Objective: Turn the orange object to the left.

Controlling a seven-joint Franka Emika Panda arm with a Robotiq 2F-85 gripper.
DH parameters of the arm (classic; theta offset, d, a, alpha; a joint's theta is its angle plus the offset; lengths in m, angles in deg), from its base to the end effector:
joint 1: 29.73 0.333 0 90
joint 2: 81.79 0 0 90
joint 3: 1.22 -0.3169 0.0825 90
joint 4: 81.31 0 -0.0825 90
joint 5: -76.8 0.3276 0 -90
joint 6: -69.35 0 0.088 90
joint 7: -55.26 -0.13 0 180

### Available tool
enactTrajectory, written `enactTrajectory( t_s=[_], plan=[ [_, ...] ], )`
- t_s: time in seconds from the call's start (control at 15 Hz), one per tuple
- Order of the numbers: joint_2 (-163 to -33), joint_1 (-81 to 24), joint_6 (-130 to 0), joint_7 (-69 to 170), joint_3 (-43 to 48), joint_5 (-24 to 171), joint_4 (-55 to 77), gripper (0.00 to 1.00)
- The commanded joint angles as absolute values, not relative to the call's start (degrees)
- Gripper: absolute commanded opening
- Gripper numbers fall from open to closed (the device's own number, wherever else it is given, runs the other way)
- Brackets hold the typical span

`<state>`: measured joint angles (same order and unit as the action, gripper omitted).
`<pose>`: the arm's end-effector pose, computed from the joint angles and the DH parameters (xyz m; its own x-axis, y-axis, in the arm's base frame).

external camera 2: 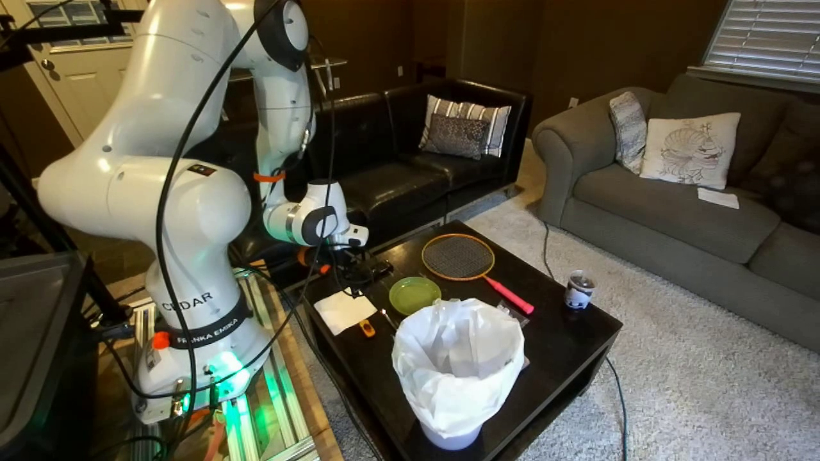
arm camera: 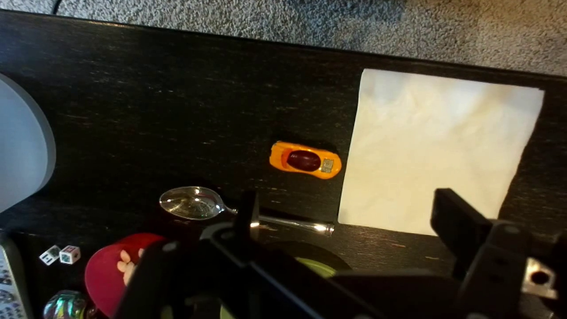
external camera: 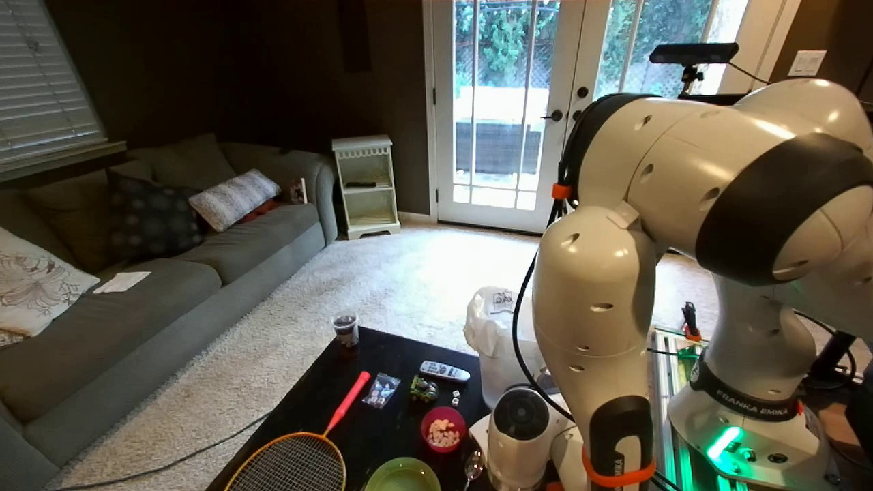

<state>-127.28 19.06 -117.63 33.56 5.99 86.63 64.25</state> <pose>0.3060 0.2302 0.0277 0.9777 0.2100 -0.0010 0.2084 -0.9694 0.1297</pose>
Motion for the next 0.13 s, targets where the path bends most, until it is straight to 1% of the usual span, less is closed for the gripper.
enactTrajectory(
  t_s=[0.0,0.07],
  plan=[
    [-127.3,19.0,-117.6,35.5,5.5,88.8,64.2,1.00],
    [-127.3,19.0,-117.6,35.5,5.5,88.8,64.2,1.00]
  ],
)
